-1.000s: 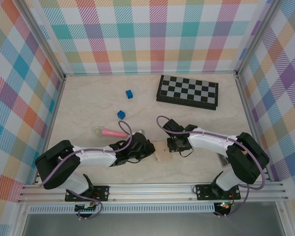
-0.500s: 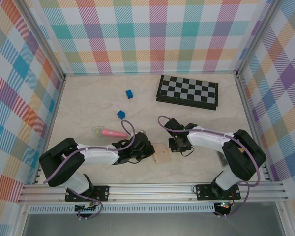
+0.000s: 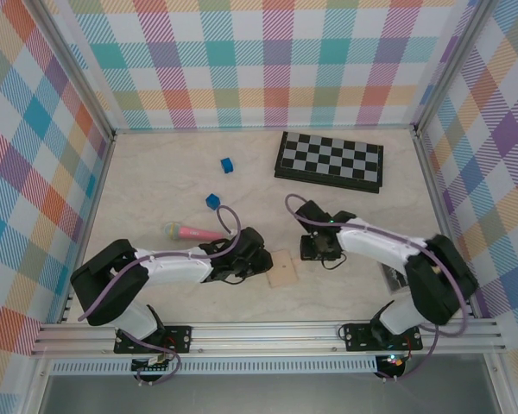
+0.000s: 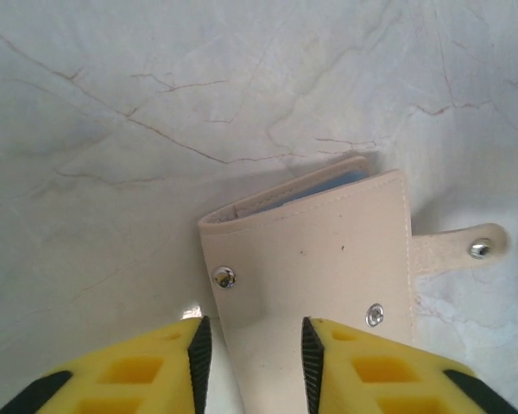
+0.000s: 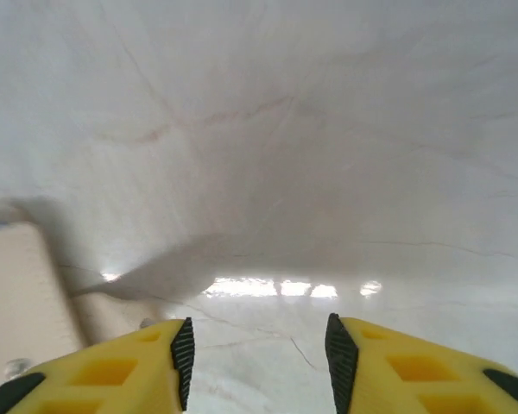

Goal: Put the credit cards into the card holder

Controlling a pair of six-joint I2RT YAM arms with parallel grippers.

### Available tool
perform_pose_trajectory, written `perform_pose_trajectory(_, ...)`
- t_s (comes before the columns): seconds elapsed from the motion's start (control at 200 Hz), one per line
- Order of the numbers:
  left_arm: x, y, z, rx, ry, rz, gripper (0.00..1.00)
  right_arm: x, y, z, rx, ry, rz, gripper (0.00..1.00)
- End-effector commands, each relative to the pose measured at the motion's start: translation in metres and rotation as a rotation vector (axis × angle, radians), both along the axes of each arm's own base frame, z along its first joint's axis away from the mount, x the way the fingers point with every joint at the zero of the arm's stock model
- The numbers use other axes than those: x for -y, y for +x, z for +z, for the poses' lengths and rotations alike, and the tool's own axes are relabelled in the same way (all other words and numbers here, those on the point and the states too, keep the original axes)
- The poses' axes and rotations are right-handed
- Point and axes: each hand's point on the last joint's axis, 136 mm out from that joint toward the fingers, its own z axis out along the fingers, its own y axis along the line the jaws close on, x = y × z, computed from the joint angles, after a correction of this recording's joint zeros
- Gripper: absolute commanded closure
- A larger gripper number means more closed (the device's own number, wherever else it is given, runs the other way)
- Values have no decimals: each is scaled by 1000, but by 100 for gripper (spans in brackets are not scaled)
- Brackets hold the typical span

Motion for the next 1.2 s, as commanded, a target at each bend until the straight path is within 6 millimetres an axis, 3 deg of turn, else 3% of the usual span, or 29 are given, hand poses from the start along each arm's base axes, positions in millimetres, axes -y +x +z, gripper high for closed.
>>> perform_pose_trajectory(0.0, -5, 7, 10, 24, 49, -14, 56, 44, 15, 59, 176, 8, -169, 37)
perform_pose_trajectory(0.115, -6, 10, 23, 54, 67, -28, 45, 113, 23, 96, 308, 50, -397, 22)
perform_pose_trajectory(0.24, 0, 13, 37, 77, 54, -51, 33, 195, 17, 110, 355, 109, -702, 7)
perform_pose_trajectory(0.37, 7, 15, 47, 93, 27, -73, 21, 263, -4, 97, 313, 238, -1030, 0)
perform_pose_trajectory(0.505, 11, 15, 55, 104, 12, -86, 17, 305, -32, 69, 258, 287, -1274, 0)
perform_pose_trajectory(0.71, 10, 16, 60, 112, 7, -85, 15, 325, -49, 44, 230, 315, -1385, 0)
perform_pose_trajectory(0.93, 11, 15, 56, 100, 15, -87, 14, 315, -42, 21, 189, 411, -1376, 0)
perform_pose_trajectory(1.195, 10, 16, 55, 105, 24, -90, 13, 304, -41, 23, 223, 445, -1336, 0)
